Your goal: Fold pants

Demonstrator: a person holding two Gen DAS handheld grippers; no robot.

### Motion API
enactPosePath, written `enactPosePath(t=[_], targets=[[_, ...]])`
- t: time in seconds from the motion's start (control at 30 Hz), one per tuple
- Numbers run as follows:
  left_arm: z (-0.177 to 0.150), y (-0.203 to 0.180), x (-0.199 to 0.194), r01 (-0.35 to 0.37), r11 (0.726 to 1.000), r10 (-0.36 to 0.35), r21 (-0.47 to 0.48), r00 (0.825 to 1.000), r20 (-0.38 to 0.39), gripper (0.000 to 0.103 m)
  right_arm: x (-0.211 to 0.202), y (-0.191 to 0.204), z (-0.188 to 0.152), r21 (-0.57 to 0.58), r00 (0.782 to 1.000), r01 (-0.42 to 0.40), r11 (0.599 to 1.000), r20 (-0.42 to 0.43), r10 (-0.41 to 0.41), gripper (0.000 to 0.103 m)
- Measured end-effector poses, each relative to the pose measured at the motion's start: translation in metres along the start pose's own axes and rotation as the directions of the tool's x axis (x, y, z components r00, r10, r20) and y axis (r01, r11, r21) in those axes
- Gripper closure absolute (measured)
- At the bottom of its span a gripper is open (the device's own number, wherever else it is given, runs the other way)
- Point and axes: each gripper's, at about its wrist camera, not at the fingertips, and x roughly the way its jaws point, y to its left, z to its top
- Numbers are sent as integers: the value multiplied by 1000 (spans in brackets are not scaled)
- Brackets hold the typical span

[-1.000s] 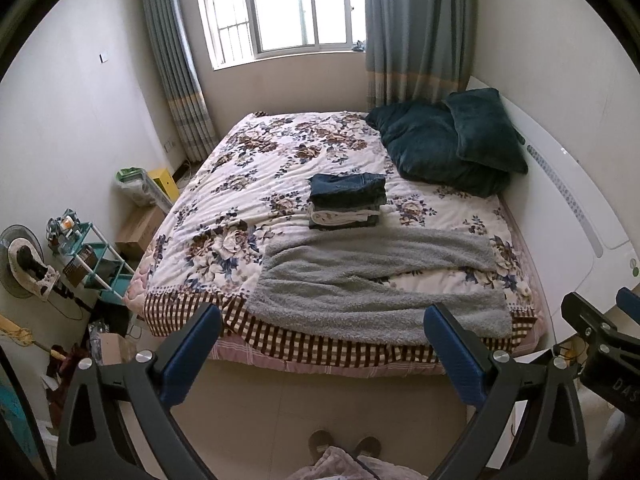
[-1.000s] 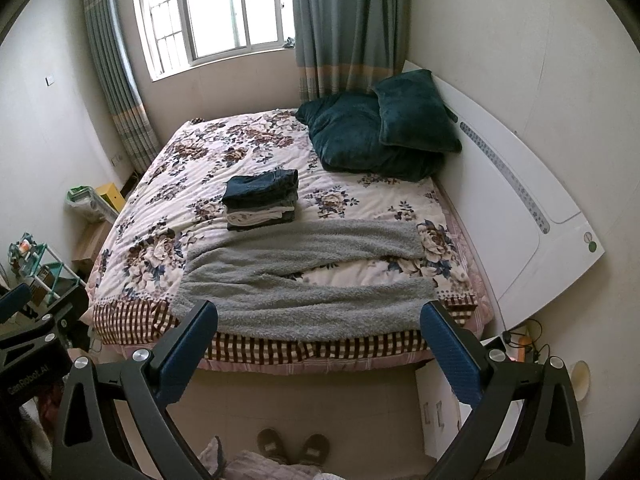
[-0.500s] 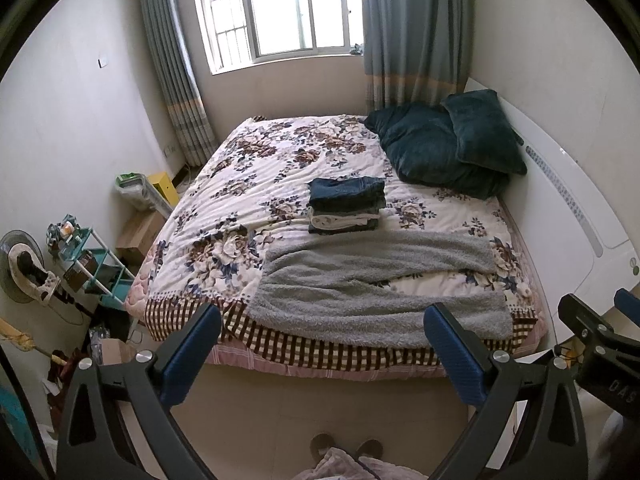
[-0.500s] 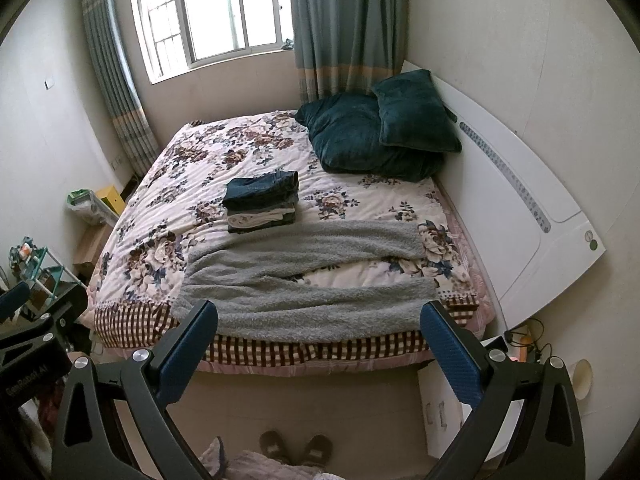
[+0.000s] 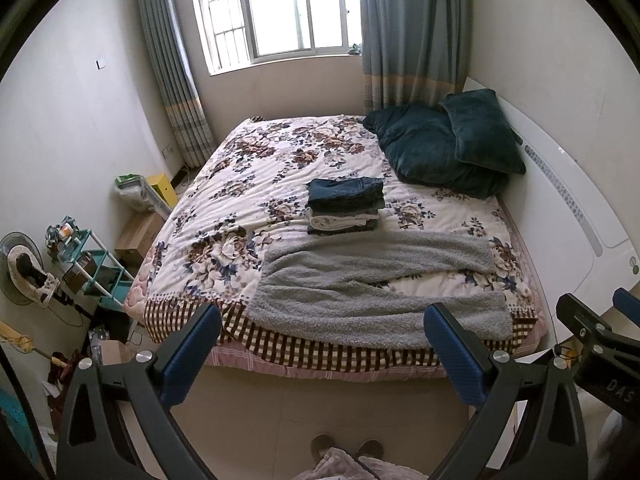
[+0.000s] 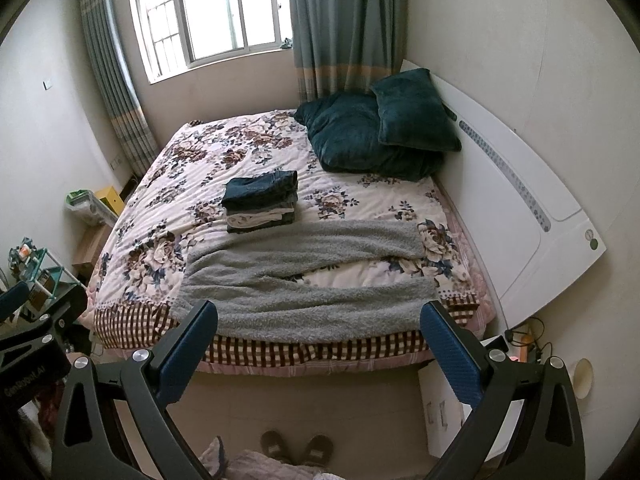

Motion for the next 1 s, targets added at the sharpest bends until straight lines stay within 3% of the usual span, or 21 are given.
enactPosePath(t=[0.33, 0.57, 0.77, 1.0], targets=[[2, 0, 2, 2, 1000, -2, 1, 1000, 0, 0, 5, -3, 19, 1, 1000, -5, 1000, 7, 5, 0], [13, -7, 11, -25, 1000, 25, 2, 999, 30, 0, 9, -3, 12, 17, 1000, -20, 1000, 22, 20, 0], [13, -12, 42, -65, 997, 66, -31, 997, 49, 0, 55, -17, 5, 46, 1000, -17, 999, 7, 16, 0], [9, -20, 110, -122, 992, 122, -20, 993, -8, 0, 143, -22, 11, 43, 998, 18, 999, -62, -16, 0]])
